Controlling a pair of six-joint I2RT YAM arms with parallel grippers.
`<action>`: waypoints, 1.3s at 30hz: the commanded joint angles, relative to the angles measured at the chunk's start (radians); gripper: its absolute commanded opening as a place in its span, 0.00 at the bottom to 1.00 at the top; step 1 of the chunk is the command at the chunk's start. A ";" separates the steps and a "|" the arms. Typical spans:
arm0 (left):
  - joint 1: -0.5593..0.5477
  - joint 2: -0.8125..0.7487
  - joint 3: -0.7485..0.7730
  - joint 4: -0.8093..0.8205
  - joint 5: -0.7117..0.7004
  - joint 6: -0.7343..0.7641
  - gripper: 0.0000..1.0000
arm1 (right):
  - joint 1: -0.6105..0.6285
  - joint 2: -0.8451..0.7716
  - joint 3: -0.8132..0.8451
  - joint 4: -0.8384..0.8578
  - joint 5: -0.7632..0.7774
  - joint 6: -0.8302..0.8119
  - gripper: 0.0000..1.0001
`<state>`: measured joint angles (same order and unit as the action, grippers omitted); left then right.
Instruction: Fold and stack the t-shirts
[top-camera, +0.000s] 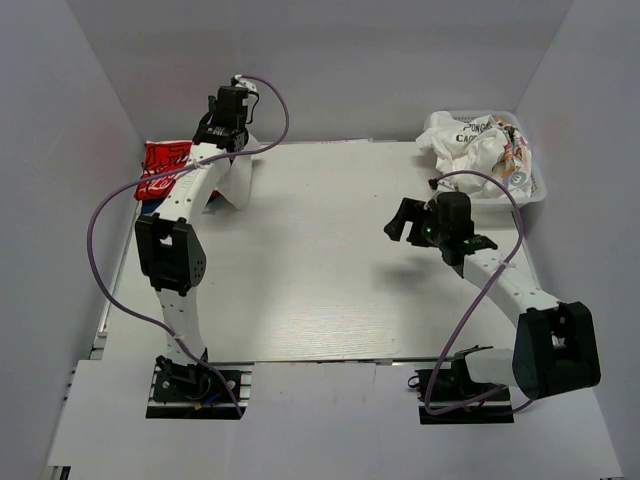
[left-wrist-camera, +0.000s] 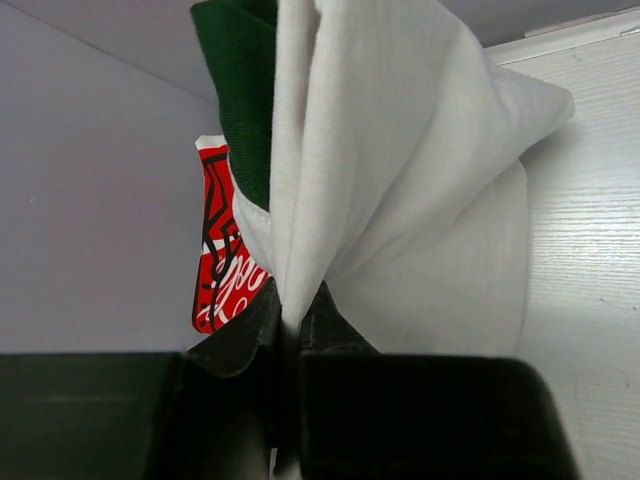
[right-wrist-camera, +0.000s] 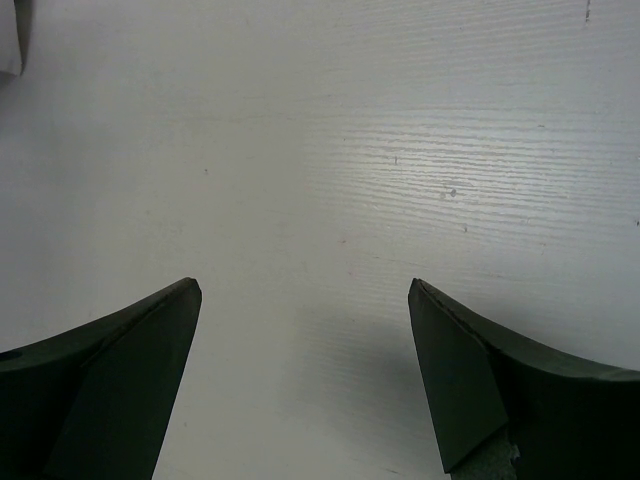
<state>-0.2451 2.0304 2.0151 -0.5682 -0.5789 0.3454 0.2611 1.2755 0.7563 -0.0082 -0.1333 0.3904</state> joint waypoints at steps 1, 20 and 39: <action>-0.002 -0.119 0.047 0.010 -0.002 0.023 0.00 | -0.005 0.021 0.015 0.010 -0.017 -0.001 0.90; 0.044 -0.131 0.136 0.008 0.014 0.003 0.00 | -0.002 0.067 0.021 -0.013 0.017 0.019 0.90; 0.268 0.158 0.244 0.148 0.021 0.061 0.00 | -0.002 0.137 0.086 -0.082 0.064 0.016 0.90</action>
<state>-0.0086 2.2066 2.1948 -0.5175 -0.5430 0.3817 0.2611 1.3911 0.7910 -0.0669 -0.0834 0.4110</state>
